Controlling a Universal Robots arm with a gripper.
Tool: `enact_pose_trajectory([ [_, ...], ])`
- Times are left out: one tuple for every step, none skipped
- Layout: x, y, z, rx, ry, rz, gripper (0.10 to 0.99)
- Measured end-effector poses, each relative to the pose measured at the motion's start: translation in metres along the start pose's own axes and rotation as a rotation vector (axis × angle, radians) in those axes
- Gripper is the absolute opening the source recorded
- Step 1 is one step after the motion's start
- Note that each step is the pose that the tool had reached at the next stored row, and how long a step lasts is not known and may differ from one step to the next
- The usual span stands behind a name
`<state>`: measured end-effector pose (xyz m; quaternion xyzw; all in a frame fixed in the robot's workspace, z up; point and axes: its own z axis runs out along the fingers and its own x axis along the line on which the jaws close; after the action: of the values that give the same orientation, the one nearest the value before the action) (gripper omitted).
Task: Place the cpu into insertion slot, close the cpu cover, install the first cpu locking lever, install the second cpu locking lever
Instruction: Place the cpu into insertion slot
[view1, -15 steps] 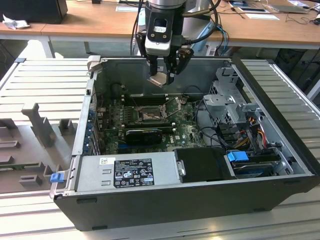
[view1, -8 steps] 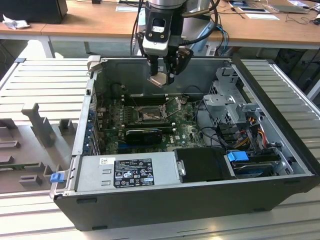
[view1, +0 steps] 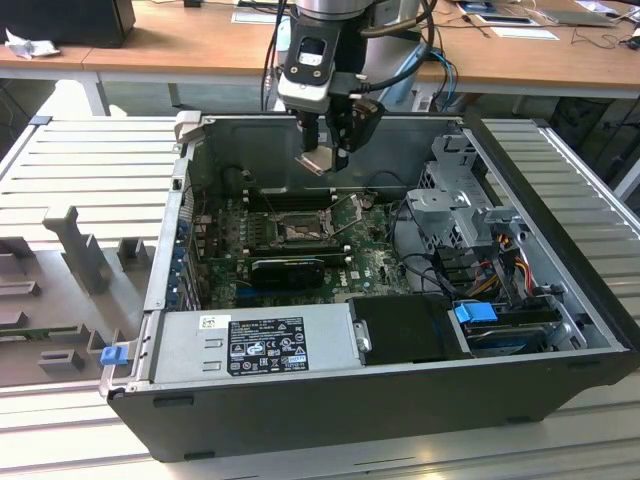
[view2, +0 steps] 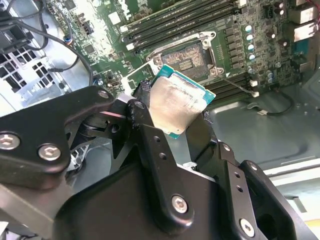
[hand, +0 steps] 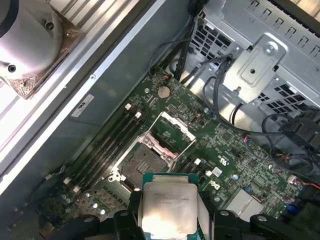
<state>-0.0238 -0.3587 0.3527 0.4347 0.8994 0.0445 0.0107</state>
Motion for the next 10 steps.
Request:
enact_pose_trajectory([
  [0.0000,0.0000,0.0000,0.000,-0.0009,0.009,0.529],
  [0.0000,0.0000,0.0001,0.000,-0.0019,0.021,0.529],
  [0.0000,0.0000,0.0002,0.000,-0.0026,0.028,0.529],
  [0.0000,0.0000,0.0002,-0.001,-0.0034,0.038,0.529],
  [0.0000,0.0000,0.0002,-0.001,-0.0046,0.051,0.529],
  [0.0000,0.0000,0.0003,-0.001,-0.0051,0.057,0.529],
  [0.0000,0.0000,0.0003,-0.001,-0.0055,0.061,0.529],
  [0.0000,0.0000,0.0003,-0.001,-0.0064,0.071,0.529],
  [0.0000,0.0000,0.0004,-0.001,-0.0070,0.078,0.529],
  [0.0000,0.0000,0.0005,-0.002,-0.0076,0.084,0.529],
])
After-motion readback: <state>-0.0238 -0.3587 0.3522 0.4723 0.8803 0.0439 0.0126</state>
